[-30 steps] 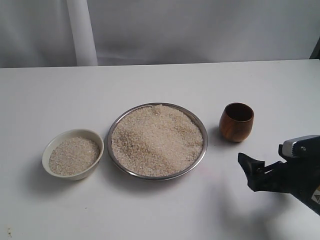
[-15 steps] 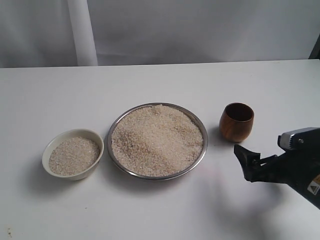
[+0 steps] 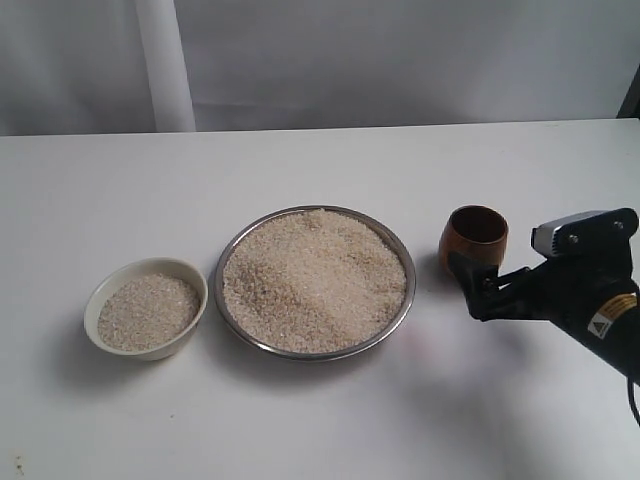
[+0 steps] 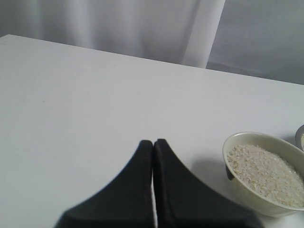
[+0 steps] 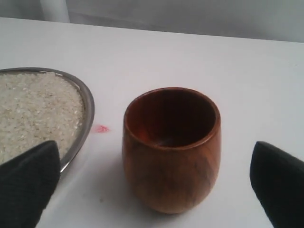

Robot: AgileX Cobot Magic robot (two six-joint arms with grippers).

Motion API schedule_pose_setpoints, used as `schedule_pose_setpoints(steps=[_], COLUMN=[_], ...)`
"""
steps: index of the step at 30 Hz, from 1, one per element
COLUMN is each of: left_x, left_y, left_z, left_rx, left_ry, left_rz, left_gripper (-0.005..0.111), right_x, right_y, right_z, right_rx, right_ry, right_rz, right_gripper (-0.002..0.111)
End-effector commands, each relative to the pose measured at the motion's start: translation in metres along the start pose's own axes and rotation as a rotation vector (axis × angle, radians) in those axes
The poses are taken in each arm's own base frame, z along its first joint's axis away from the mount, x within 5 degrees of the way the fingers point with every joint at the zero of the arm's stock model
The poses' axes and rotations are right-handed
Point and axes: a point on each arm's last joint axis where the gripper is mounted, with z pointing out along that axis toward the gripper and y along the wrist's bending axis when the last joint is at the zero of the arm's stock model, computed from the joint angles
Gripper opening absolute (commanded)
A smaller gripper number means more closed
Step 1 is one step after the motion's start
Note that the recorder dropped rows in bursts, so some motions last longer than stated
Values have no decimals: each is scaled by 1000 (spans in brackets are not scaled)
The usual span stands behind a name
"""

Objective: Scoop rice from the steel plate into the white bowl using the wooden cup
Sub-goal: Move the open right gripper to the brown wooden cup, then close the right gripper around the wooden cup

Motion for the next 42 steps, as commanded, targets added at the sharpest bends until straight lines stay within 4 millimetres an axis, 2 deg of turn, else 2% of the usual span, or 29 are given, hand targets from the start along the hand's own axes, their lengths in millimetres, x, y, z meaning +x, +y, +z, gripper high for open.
schedule_pose_setpoints(steps=[1,5,13,19,24,29,42], left_x=[-2,-2,-2,-2,-2,-2,-2], left_y=[0,0,0,0,0,0,0], left_z=[-1,-1,-1,-1,-1,-1,-1], left_rx=[2,2,2,2,2,2,2], left_ry=[-12,-12,-12,-12,-12,-12,-12], left_rz=[1,1,1,1,1,1,1], left_gripper=[0,0,0,0,0,0,0], right_x=[-3,-5,17,27,24,27,22], right_y=[-5,-7,-10,-7,-1,-4,-7], right_z=[6,14,23,37,55,69,83], right_rx=[27,28,42,22,9,19,24], right_ry=[5,-7,-27,-7,-36,-30,-54], right_rz=[8,6,49,68,59,80,83], right_gripper=[103,103,103,103,103,103,103])
